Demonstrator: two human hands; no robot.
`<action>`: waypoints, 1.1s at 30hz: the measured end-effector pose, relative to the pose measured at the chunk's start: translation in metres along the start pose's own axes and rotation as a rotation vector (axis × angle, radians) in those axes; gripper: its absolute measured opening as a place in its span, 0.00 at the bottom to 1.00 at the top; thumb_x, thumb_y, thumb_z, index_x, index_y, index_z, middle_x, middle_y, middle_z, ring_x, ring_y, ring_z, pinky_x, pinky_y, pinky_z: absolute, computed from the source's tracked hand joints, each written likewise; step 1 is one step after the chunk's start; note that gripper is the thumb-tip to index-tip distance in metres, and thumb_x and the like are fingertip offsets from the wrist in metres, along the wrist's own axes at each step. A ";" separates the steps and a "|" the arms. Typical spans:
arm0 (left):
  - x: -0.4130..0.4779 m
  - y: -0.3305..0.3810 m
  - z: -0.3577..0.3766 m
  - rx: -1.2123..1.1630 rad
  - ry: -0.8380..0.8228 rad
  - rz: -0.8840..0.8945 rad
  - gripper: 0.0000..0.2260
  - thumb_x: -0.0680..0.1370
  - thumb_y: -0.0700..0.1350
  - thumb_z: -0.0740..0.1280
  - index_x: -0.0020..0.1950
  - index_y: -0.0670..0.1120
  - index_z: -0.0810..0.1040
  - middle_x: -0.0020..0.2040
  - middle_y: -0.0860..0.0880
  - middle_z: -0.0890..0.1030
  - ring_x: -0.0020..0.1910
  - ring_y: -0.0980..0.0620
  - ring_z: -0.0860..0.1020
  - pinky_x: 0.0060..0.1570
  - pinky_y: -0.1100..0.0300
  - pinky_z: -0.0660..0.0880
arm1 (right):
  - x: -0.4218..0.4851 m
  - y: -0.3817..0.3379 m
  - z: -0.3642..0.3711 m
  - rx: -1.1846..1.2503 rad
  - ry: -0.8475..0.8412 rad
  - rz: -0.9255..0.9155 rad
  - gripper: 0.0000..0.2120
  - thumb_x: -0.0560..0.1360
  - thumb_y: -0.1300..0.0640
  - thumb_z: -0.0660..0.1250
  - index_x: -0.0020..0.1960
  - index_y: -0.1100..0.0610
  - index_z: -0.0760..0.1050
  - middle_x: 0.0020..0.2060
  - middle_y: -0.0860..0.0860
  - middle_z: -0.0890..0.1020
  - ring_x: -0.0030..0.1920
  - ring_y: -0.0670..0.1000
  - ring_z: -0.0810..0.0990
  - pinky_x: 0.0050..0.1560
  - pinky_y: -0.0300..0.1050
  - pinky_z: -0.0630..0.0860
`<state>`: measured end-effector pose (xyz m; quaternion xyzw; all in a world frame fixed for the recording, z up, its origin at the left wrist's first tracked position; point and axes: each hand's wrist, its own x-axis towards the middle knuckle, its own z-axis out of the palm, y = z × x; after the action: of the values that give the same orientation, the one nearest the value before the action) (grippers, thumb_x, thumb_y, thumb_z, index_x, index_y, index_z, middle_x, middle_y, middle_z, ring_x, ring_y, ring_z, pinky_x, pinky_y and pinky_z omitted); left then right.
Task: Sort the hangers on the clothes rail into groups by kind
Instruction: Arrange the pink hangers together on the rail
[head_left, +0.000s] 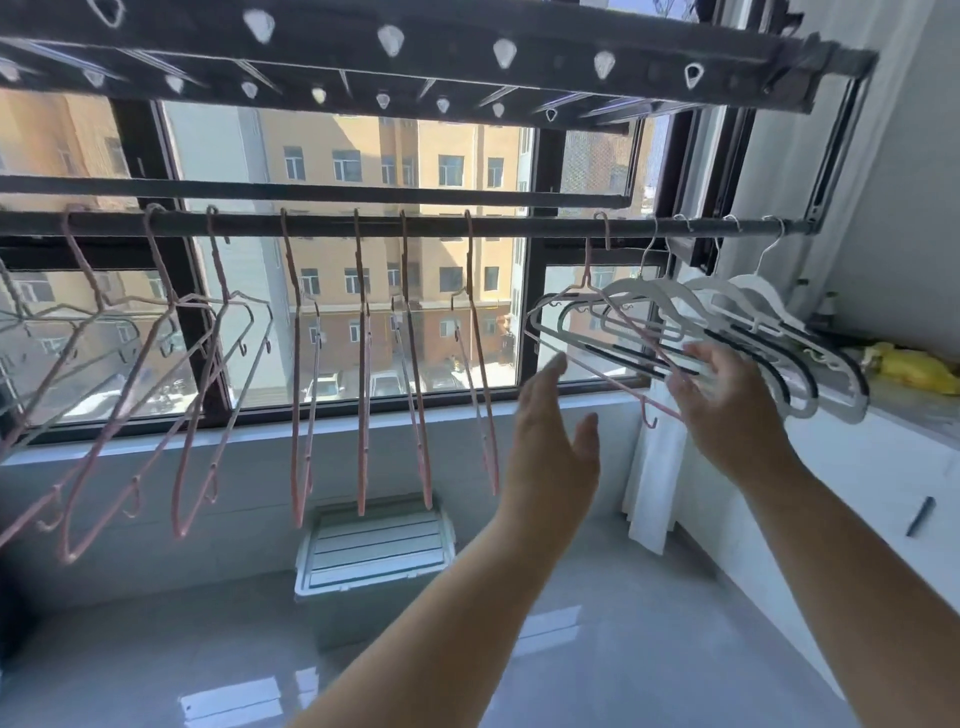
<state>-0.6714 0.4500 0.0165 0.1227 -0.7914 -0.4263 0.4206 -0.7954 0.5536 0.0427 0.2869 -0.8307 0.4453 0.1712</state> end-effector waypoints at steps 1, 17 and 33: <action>0.001 0.001 0.011 -0.037 -0.058 -0.017 0.24 0.76 0.39 0.62 0.71 0.48 0.60 0.68 0.49 0.68 0.67 0.53 0.66 0.68 0.60 0.62 | 0.007 0.004 -0.005 -0.014 -0.014 0.024 0.20 0.74 0.54 0.62 0.65 0.59 0.69 0.62 0.60 0.73 0.63 0.58 0.70 0.64 0.48 0.66; 0.022 -0.016 0.086 -0.007 -0.203 0.024 0.23 0.78 0.37 0.58 0.72 0.49 0.61 0.74 0.53 0.57 0.72 0.57 0.58 0.68 0.58 0.63 | 0.033 0.015 0.022 0.709 -0.343 0.153 0.11 0.80 0.60 0.55 0.49 0.54 0.75 0.48 0.51 0.83 0.54 0.50 0.80 0.59 0.46 0.74; 0.039 -0.047 0.072 0.014 -0.137 -0.077 0.28 0.78 0.37 0.57 0.73 0.54 0.50 0.68 0.59 0.60 0.69 0.58 0.60 0.69 0.59 0.60 | 0.078 0.010 0.067 0.863 -0.446 0.124 0.13 0.81 0.59 0.51 0.53 0.57 0.75 0.53 0.50 0.80 0.53 0.45 0.78 0.55 0.40 0.70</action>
<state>-0.7588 0.4413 -0.0191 0.1263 -0.8161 -0.4440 0.3478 -0.8638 0.4769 0.0418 0.3701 -0.6024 0.6860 -0.1721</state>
